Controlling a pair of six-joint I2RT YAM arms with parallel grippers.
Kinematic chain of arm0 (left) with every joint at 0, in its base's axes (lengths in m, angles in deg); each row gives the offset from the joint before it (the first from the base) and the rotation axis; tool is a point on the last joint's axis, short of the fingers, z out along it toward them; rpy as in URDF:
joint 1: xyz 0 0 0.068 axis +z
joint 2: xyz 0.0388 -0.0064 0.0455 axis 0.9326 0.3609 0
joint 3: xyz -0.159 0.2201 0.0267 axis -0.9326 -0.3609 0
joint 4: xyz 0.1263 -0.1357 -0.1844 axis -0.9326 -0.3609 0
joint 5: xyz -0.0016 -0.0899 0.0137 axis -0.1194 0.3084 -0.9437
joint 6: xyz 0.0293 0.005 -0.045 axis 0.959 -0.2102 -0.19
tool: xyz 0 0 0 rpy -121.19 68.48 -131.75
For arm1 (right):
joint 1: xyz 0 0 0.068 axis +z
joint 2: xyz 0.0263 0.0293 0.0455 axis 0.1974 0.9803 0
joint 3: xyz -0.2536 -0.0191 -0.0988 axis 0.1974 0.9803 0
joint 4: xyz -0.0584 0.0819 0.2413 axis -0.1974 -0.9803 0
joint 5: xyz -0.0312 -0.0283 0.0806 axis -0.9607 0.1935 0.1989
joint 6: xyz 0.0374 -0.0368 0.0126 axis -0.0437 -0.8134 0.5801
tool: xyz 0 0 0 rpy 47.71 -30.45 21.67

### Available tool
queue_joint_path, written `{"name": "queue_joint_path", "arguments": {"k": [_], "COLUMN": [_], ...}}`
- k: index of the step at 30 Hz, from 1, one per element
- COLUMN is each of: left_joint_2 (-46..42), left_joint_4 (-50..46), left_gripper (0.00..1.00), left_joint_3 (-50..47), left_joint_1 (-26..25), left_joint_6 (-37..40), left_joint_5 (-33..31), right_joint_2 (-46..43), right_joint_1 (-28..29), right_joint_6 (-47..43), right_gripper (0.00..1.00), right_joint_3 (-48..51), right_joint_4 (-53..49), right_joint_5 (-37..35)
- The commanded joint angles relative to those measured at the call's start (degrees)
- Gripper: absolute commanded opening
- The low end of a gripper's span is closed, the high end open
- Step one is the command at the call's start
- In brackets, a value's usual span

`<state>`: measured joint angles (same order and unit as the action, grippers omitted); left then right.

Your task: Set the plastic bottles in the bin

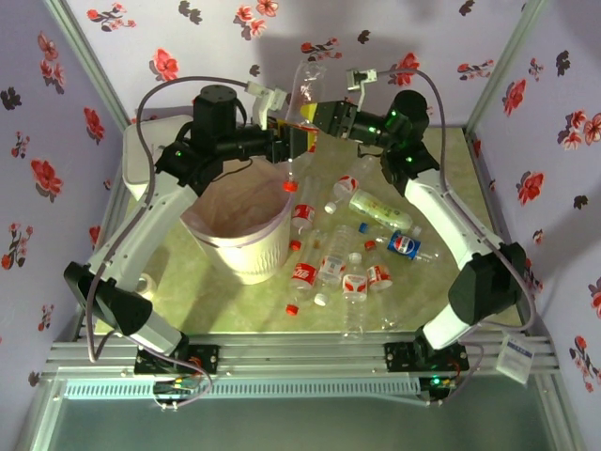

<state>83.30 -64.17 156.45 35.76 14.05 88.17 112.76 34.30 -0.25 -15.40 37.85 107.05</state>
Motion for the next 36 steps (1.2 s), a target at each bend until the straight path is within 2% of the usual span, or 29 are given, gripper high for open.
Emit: {"name": "queue_joint_path", "arguments": {"k": [1, 6, 10, 14, 17, 20, 23, 25, 29, 31, 34, 36], "left_joint_2": [-0.4, -0.8, 0.8, 6.0, 6.2, 4.1, 1.5, -0.8, -5.2, -6.9, -9.6, -11.8], "left_joint_4": [0.4, -3.6, -12.0, -29.0, -36.6, -41.2, -45.7, -46.3, -42.9, -40.9, -39.3, -38.7], "left_gripper": [0.48, 0.45, 0.4, 0.37, 0.36, 0.33, 0.22, 0.15, 0.05, 0.01, 0.0, 0.01], "left_joint_3": [0.8, 3.4, 9.5, 21.6, 25.1, 24.0, 20.7, 16.1, 5.7, 0.7, -5.7, -9.3], "left_joint_1": [1.0, 3.0, 3.4, 3.2, 3.0, 2.8, 2.5, 1.9, 0.8, 0.4, -0.8, -1.2], "left_joint_6": [1.4, 2.7, 5.8, 11.1, 13.2, 14.5, 15.6, 15.8, 15.2, 14.1, 12.8, 12.2], "left_joint_5": [0.8, 0.3, -5.0, -10.6, -15.0, -20.5, -27.8, -31.4, -35.0, -35.6, -35.8, -36.2], "right_joint_2": [-0.8, -5.9, -12.3, -15.9, -18.6, -20.8, -21.9, -21.8, -21.2, -21.7, -22.6, -23.6], "right_joint_1": [-1.6, -7.3, -12.3, -17.5, -20.1, -21.8, -24.0, -24.5, -24.4, -24.4, -24.5, -24.5], "right_joint_6": [-2.5, -3.3, -9.1, -14.1, -14.8, -12.6, -8.5, -7.5, -9.0, -11.6, -16.3, -17.5], "right_gripper": [0.71, 0.99, 1.0, 1.0, 1.0, 0.99, 0.99, 0.99, 0.99, 0.99, 0.99, 0.99], "right_joint_3": [-1.7, 2.8, 7.6, 8.0, 12.6, 19.4, 25.8, 27.7, 27.9, 27.2, 25.4, 25.8], "right_joint_4": [-3.5, -4.9, -14.9, -31.8, -36.2, -34.0, -30.7, -32.6, -38.2, -41.6, -47.3, -47.6], "right_joint_5": [-2.6, -7.5, -12.0, -13.0, -15.2, -17.0, -19.3, -23.4, -25.4, -28.5, -34.0, -35.5]}}
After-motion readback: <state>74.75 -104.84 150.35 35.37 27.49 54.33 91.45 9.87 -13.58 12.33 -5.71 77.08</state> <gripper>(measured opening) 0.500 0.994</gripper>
